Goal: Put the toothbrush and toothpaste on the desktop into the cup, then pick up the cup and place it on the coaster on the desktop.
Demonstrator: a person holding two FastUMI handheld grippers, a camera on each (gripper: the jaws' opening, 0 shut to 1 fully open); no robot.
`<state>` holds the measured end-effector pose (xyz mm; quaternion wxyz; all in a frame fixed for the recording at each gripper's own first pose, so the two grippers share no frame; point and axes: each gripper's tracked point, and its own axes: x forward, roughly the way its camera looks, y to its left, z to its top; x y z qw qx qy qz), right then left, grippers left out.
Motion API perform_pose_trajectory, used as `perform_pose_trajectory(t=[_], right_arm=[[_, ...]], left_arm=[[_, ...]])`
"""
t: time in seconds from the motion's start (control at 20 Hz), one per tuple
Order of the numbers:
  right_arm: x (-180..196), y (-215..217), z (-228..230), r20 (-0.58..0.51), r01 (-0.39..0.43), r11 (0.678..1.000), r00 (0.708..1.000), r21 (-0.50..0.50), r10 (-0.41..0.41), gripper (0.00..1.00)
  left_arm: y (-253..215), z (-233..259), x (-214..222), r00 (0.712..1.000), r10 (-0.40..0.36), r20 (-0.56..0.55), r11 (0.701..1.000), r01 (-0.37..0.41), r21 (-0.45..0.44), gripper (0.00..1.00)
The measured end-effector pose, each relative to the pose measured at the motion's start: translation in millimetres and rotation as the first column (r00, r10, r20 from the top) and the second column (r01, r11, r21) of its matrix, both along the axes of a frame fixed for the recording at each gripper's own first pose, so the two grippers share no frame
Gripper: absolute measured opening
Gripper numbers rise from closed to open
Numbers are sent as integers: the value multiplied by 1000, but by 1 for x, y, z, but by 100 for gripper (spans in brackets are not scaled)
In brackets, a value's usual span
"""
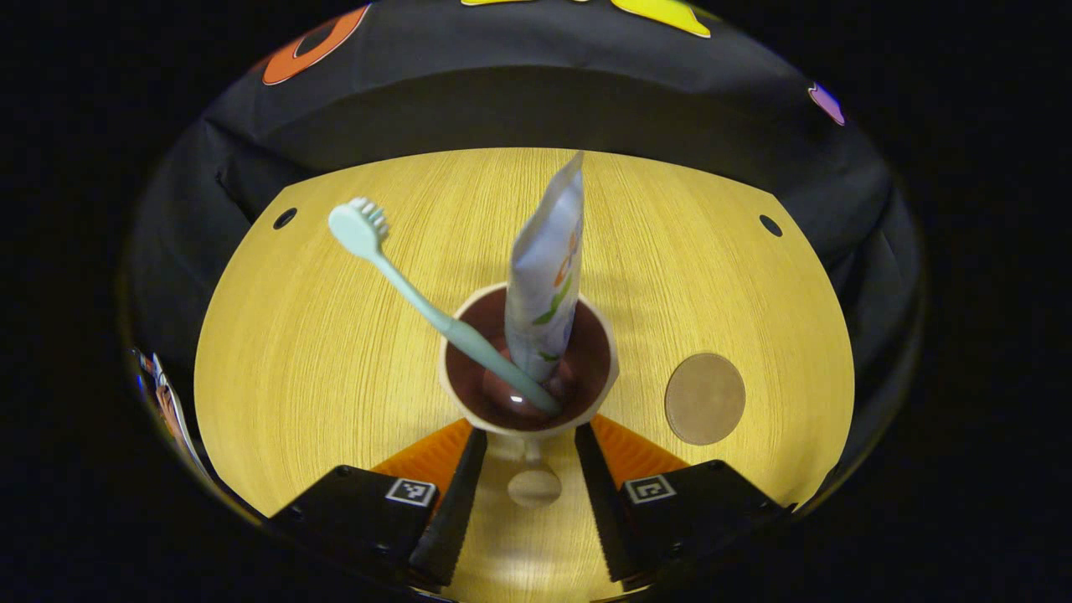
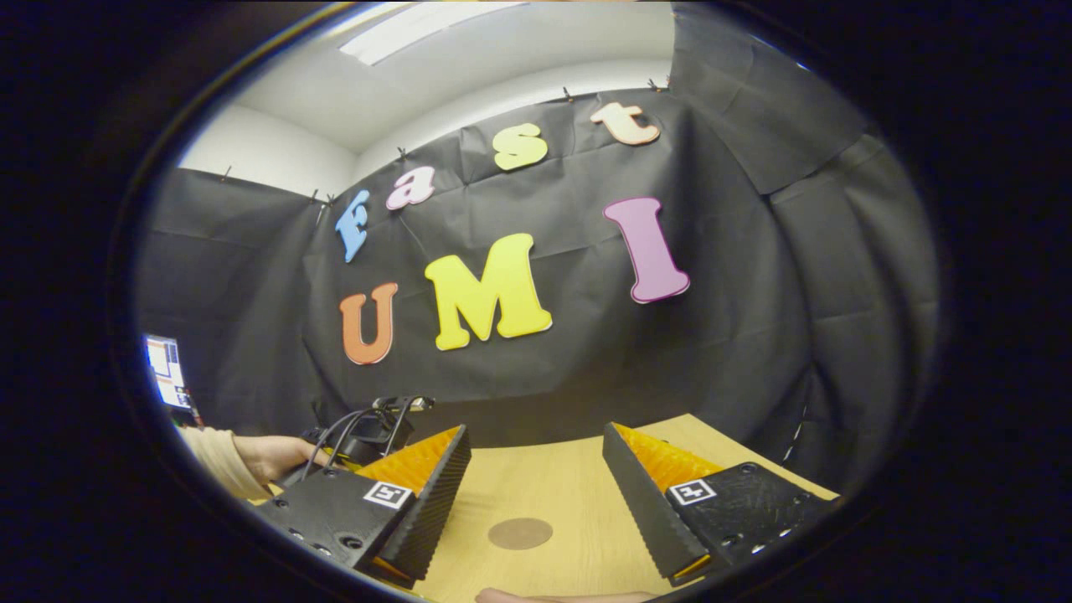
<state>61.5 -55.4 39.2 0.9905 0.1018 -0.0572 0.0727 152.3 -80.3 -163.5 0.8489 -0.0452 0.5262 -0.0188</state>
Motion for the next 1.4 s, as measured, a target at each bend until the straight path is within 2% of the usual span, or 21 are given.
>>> perform_pose_trajectory(t=[0.05,0.1,0.25,0.3,0.35,0.4,0.45,0.5,0.55,0.9,1.05,1.1,1.25,1.4], right_arm=[[-2,-4,3,11,7,1000,1000,3,-7,95],[-4,-6,5,17,13,1000,1000,7,-14,95],[-8,-10,10,27,14,1000,1000,23,-15,95],[-7,-11,9,27,12,1000,1000,25,-13,98],[-7,-11,9,26,11,1000,1000,23,-12,98],[-6,-9,7,23,11,1000,1000,19,-12,95],[-6,-8,6,19,10,1000,1000,14,-10,95],[-6,-7,5,17,8,1000,1000,10,-8,95],[-7,-6,6,17,6,1000,1000,9,-6,95],[-8,-6,8,31,10,1000,999,-2,-10,95],[-9,-11,10,34,20,1000,999,-6,-20,98],[-9,-13,10,35,23,1000,999,-3,-23,95],[-9,-18,14,42,24,1000,999,16,-24,95],[-8,-22,14,42,25,999,999,29,-27,95]], left_arm=[[-2,-6,-4,1000,20,-12,1000,-20,2,61],[-6,-5,0,1000,24,-6,1000,-24,7,29],[-17,-8,3,999,44,-4,999,-44,6,27],[-23,-8,4,999,43,0,999,-43,6,26],[-29,-5,6,999,38,9,999,-38,-1,29],[-36,-1,8,999,42,22,999,-41,-9,24],[-43,4,10,999,41,33,999,-41,-12,28],[-48,16,-2,998,34,46,999,-34,-10,23],[-44,13,6,998,29,58,1000,-29,-9,23],[-92,41,-3,990,-95,105,995,97,-18,23],[-106,59,3,979,-144,146,989,141,36,23],[-108,62,5,977,-155,144,987,149,53,23],[-104,76,13,978,-145,150,988,135,76,23],[-100,90,26,982,-100,162,994,90,67,23]])
